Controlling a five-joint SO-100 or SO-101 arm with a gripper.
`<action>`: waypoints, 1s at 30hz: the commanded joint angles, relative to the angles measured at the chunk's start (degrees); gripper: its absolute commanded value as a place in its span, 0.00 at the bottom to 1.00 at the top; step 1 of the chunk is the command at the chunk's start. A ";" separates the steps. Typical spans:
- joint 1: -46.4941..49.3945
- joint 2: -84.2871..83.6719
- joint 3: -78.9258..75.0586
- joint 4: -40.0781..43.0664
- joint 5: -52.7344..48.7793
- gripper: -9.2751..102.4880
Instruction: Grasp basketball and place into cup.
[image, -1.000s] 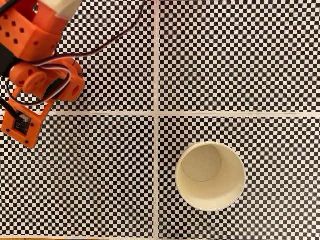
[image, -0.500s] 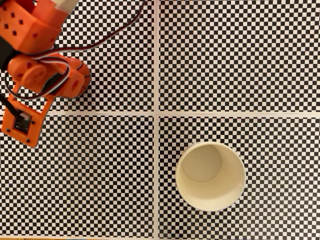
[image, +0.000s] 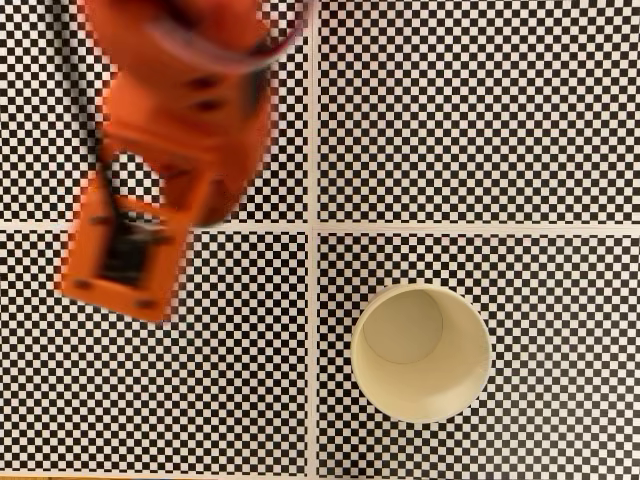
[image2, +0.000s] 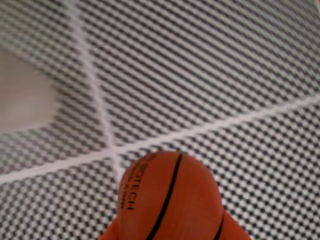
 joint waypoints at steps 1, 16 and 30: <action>-5.80 5.80 -0.18 1.23 2.20 0.15; -27.16 16.00 -0.18 -4.57 11.95 0.21; -27.25 1.41 -9.93 -14.77 15.12 0.23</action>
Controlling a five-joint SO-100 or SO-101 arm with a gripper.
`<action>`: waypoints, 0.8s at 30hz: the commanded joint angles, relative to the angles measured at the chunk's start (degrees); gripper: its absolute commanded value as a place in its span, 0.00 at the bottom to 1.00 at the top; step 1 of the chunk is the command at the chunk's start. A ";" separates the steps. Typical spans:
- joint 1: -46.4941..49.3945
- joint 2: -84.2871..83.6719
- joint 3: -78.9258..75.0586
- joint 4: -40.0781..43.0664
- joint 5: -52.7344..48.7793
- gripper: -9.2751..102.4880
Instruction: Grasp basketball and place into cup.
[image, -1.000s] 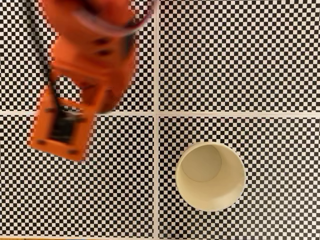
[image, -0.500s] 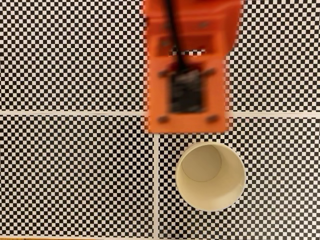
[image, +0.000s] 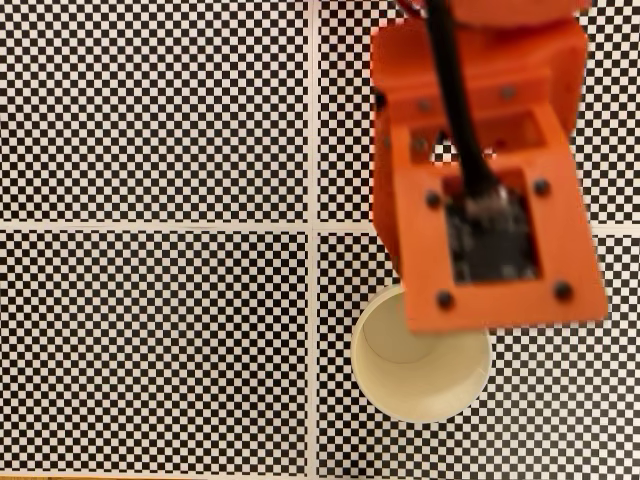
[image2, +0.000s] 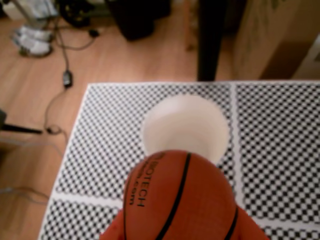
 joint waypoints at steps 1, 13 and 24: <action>0.44 -3.08 -6.68 -1.14 0.79 0.24; 2.37 -14.68 -18.54 -4.22 0.97 0.23; 2.46 -23.91 -24.35 -6.94 1.85 0.24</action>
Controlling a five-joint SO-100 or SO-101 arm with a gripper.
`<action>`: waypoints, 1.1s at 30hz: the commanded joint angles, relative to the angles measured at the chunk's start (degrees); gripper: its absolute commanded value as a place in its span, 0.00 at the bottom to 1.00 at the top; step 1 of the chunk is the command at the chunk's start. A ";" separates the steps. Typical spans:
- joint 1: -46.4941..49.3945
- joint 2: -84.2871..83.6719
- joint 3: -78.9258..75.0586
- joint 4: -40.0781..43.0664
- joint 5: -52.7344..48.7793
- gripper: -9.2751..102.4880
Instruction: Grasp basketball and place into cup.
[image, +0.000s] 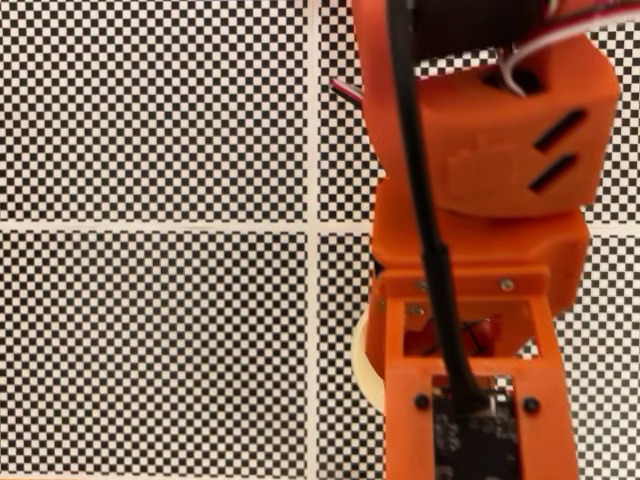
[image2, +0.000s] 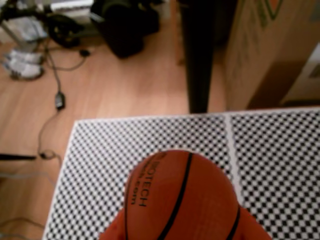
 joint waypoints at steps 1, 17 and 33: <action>0.00 -1.32 -4.75 -1.05 0.53 0.24; -1.05 -8.17 -5.62 0.18 2.64 0.26; -0.26 -9.76 -5.45 0.53 2.46 0.25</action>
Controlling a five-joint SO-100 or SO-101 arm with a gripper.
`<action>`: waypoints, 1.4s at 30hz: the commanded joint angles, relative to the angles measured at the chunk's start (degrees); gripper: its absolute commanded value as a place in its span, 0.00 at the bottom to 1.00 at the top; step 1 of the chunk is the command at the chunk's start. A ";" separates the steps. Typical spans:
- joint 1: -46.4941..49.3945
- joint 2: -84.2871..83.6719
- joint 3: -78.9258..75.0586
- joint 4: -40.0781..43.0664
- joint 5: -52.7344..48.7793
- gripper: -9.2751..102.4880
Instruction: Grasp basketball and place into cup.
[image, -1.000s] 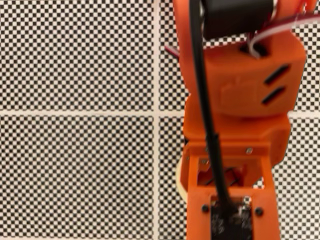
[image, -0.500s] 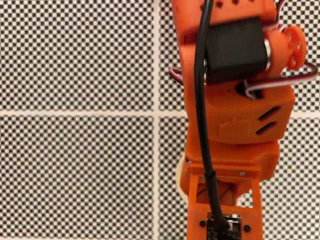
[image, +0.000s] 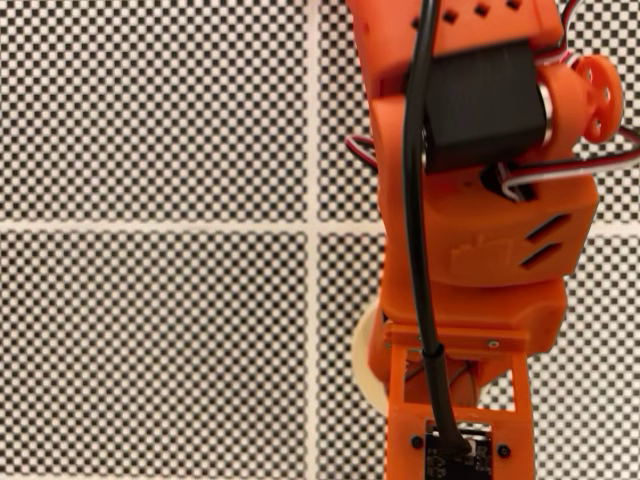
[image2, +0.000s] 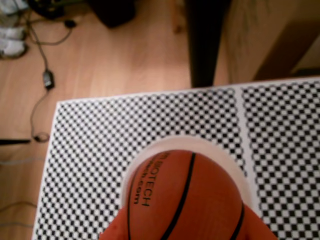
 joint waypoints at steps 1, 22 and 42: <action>0.62 0.09 -2.20 0.09 0.00 0.25; -0.18 -3.16 -6.42 -0.44 1.32 0.28; -2.02 -3.87 -7.65 -0.44 4.31 0.49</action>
